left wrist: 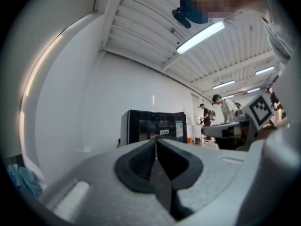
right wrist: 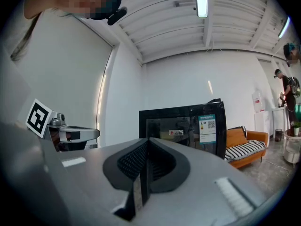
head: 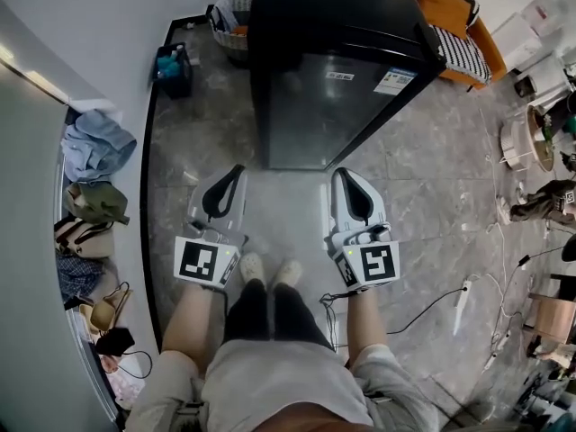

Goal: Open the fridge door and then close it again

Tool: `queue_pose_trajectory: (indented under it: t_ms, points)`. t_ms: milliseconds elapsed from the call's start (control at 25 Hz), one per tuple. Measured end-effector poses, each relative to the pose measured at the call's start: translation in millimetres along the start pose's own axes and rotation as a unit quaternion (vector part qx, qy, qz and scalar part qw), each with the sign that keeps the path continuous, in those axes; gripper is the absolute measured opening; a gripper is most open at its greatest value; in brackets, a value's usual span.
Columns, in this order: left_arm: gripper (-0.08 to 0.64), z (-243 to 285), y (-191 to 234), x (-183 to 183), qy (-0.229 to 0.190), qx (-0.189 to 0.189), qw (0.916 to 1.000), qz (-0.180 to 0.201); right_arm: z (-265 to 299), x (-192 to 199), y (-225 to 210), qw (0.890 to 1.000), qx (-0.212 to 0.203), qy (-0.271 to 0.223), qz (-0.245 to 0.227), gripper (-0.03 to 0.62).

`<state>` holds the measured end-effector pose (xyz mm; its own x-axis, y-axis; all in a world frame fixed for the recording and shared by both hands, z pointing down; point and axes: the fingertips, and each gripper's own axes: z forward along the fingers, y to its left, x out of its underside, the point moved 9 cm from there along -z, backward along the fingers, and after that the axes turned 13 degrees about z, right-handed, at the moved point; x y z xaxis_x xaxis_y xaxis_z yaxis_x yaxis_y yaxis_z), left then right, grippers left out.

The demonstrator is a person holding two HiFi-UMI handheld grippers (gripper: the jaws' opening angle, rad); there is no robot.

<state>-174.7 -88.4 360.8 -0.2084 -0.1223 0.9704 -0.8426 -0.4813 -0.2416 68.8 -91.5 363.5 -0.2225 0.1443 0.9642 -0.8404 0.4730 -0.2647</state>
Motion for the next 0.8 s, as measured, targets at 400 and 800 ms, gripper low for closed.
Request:
queue_pose_trajectory:
  t_ms: [400,800]
  points:
    - [0.025,30.6,-9.4,59.1,0.022,-0.003,0.9997,-0.006,5.3,53.4,-44.3,1.0,0.018,0.012,0.022,0.002]
    - [0.092,56.7,-13.7,98.2,0.032,0.009,0.9995,0.001,9.6,85.8,-68.4,0.999,0.026,0.013,0.031,0.002]
